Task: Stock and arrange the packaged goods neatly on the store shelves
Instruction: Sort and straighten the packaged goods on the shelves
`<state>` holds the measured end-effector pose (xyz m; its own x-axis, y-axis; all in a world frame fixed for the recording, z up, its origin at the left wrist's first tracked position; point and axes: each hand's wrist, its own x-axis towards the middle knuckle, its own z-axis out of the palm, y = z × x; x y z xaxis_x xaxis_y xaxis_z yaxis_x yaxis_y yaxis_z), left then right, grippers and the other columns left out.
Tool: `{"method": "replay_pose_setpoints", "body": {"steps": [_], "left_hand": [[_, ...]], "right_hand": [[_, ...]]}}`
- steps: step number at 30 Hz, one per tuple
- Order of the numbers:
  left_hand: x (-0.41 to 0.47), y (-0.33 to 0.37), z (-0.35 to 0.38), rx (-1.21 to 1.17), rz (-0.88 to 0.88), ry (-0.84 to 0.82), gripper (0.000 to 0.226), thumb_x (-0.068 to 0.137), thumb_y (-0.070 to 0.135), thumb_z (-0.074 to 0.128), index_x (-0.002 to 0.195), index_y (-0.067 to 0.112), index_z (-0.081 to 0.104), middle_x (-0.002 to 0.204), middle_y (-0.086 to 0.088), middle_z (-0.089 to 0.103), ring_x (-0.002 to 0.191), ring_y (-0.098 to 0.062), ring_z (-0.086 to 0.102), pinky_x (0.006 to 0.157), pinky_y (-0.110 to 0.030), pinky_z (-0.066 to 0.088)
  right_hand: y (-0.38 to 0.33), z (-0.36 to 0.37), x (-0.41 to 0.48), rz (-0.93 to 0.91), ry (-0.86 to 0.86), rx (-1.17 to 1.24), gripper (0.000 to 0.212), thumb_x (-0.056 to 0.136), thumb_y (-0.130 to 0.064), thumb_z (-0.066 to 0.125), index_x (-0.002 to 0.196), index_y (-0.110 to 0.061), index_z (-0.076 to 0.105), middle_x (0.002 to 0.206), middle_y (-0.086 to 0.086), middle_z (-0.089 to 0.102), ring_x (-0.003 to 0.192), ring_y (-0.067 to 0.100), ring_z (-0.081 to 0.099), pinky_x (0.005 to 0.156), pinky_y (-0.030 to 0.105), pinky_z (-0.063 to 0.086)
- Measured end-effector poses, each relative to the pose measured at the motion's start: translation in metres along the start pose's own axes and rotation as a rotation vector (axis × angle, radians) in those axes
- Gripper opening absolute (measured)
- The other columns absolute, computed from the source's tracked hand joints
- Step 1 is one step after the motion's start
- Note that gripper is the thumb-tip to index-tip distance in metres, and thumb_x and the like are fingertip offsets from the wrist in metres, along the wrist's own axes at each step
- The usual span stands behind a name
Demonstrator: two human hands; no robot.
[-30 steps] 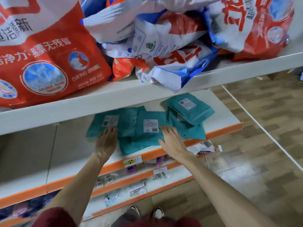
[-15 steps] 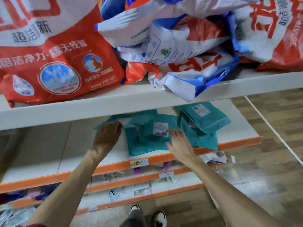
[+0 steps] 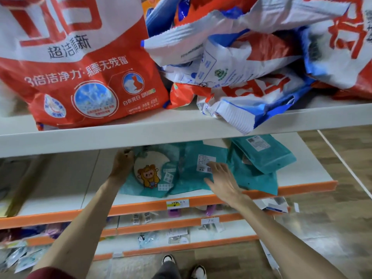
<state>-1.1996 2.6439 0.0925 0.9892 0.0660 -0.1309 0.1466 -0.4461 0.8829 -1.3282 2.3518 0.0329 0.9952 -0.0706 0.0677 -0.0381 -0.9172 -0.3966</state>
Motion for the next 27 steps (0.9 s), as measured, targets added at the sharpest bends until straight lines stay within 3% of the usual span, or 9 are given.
{"method": "replay_pose_setpoints", "body": {"steps": [4, 7, 9, 11, 14, 19, 24, 27], "left_hand": [[-0.006, -0.038, 0.010, 0.036, -0.248, -0.070, 0.021, 0.090, 0.025, 0.065, 0.078, 0.008, 0.067, 0.075, -0.012, 0.064, 0.067, -0.025, 0.056, 0.056, -0.029, 0.041], [-0.010, -0.045, 0.013, 0.105, -0.247, -0.064, 0.014, 0.076, 0.007, 0.078, 0.084, 0.004, 0.066, 0.085, -0.015, 0.068, 0.069, -0.026, 0.064, 0.057, -0.029, 0.049], [-0.015, -0.046, 0.013, 0.119, -0.255, -0.055, 0.025, 0.072, 0.000, 0.079, 0.087, 0.005, 0.059, 0.086, -0.013, 0.065, 0.068, -0.020, 0.061, 0.055, -0.026, 0.048], [-0.019, -0.049, 0.012, 0.144, -0.280, -0.027, 0.032, 0.070, 0.000, 0.082, 0.084, 0.004, 0.054, 0.083, -0.012, 0.063, 0.068, -0.021, 0.059, 0.054, -0.027, 0.046], [-0.022, -0.051, 0.014, 0.223, -0.280, -0.032, 0.032, 0.070, 0.007, 0.085, 0.089, -0.002, 0.061, 0.084, -0.016, 0.068, 0.070, -0.026, 0.065, 0.058, -0.031, 0.052], [-0.021, -0.057, 0.016, 0.107, -0.322, -0.014, 0.033, 0.068, 0.003, 0.084, 0.092, -0.004, 0.062, 0.081, -0.014, 0.067, 0.066, -0.023, 0.066, 0.060, -0.037, 0.059], [-0.024, -0.061, 0.011, -0.097, -0.359, -0.041, 0.019, 0.075, -0.001, 0.078, 0.078, 0.010, 0.062, 0.079, -0.007, 0.066, 0.069, -0.021, 0.064, 0.062, -0.029, 0.054], [-0.022, -0.068, 0.007, -0.118, -0.370, -0.101, 0.014, 0.076, 0.004, 0.077, 0.082, 0.010, 0.066, 0.083, -0.006, 0.069, 0.076, -0.025, 0.067, 0.074, -0.034, 0.056]], "right_hand": [[-0.003, 0.006, -0.002, 0.003, -0.066, -0.054, 0.061, 0.086, -0.036, 0.067, 0.137, -0.011, 0.044, 0.139, 0.010, 0.051, 0.126, 0.027, 0.046, 0.109, 0.040, 0.039], [-0.005, 0.011, -0.001, -0.001, -0.110, -0.142, 0.068, 0.080, -0.036, 0.072, 0.137, -0.011, 0.043, 0.138, 0.011, 0.050, 0.124, 0.029, 0.048, 0.105, 0.040, 0.042], [-0.006, 0.015, 0.001, -0.011, -0.146, -0.213, 0.074, 0.076, -0.035, 0.076, 0.137, -0.010, 0.043, 0.137, 0.011, 0.050, 0.123, 0.030, 0.049, 0.103, 0.041, 0.044], [-0.008, 0.019, 0.002, -0.025, -0.158, -0.272, 0.077, 0.071, -0.038, 0.080, 0.134, -0.010, 0.047, 0.132, 0.011, 0.054, 0.116, 0.030, 0.054, 0.099, 0.041, 0.048], [-0.012, 0.023, 0.005, -0.044, -0.142, -0.370, 0.072, 0.070, -0.040, 0.081, 0.128, -0.008, 0.052, 0.124, 0.011, 0.059, 0.107, 0.029, 0.060, 0.090, 0.040, 0.053], [-0.018, 0.018, 0.008, -0.116, -0.170, -0.505, 0.056, 0.073, -0.026, 0.077, 0.121, -0.005, 0.059, 0.113, 0.012, 0.065, 0.095, 0.029, 0.065, 0.076, 0.040, 0.058], [-0.019, 0.011, 0.009, -0.152, -0.168, -0.544, 0.053, 0.082, 0.004, 0.058, 0.133, -0.004, 0.047, 0.130, 0.014, 0.058, 0.110, 0.030, 0.061, 0.090, 0.041, 0.054], [-0.023, 0.003, 0.003, -0.137, -0.183, -0.585, 0.049, 0.081, 0.008, 0.060, 0.128, -0.003, 0.049, 0.116, 0.013, 0.064, 0.097, 0.028, 0.066, 0.079, 0.037, 0.056]]}}
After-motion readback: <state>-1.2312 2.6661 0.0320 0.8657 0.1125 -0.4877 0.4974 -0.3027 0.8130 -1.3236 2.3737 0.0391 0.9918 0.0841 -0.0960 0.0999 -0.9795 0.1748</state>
